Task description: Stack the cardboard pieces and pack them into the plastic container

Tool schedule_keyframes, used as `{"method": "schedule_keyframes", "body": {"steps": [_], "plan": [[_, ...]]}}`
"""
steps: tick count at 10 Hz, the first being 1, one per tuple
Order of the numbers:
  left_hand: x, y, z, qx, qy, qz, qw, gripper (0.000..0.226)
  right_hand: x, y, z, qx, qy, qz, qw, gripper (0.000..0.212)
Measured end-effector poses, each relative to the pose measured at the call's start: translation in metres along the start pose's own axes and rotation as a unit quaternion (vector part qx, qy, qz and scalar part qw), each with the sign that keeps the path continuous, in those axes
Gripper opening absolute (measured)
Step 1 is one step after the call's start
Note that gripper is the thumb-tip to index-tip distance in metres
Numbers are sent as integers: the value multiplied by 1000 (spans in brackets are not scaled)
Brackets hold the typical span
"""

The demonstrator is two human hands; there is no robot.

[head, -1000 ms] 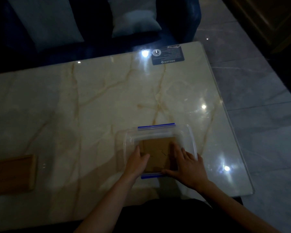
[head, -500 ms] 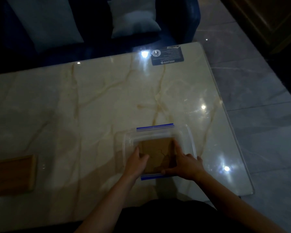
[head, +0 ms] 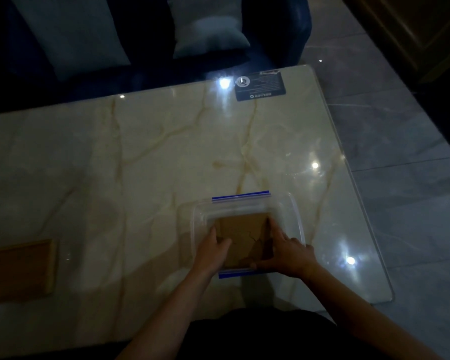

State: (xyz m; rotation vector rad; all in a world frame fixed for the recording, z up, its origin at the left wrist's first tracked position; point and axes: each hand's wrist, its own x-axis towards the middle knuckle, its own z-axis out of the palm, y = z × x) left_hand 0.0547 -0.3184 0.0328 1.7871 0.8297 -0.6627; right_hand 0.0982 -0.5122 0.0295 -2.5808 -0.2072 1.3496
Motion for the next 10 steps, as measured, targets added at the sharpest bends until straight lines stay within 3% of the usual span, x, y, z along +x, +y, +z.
{"method": "schedule_keyframes", "body": {"steps": [2, 5, 7, 8, 10], "plan": [[1, -2, -1, -31, -1, 4, 1000, 48, -2, 0, -1, 6, 6, -6, 1000, 135], [-2, -2, -1, -15, -1, -4, 1000, 58, 0, 1, 1, 4, 10, -8, 1000, 137], [-4, 0, -3, -18, -21, -1, 1000, 47, -4, -1, -1, 4, 10, -23, 1000, 132], [-2, -2, -6, -8, -10, 3, 1000, 66, -8, 0, 0, 16, 42, -35, 998, 130], [-16, -6, -18, -21, 40, 51, 998, 62, -35, 10, 6, 29, 192, -101, 976, 98]]}}
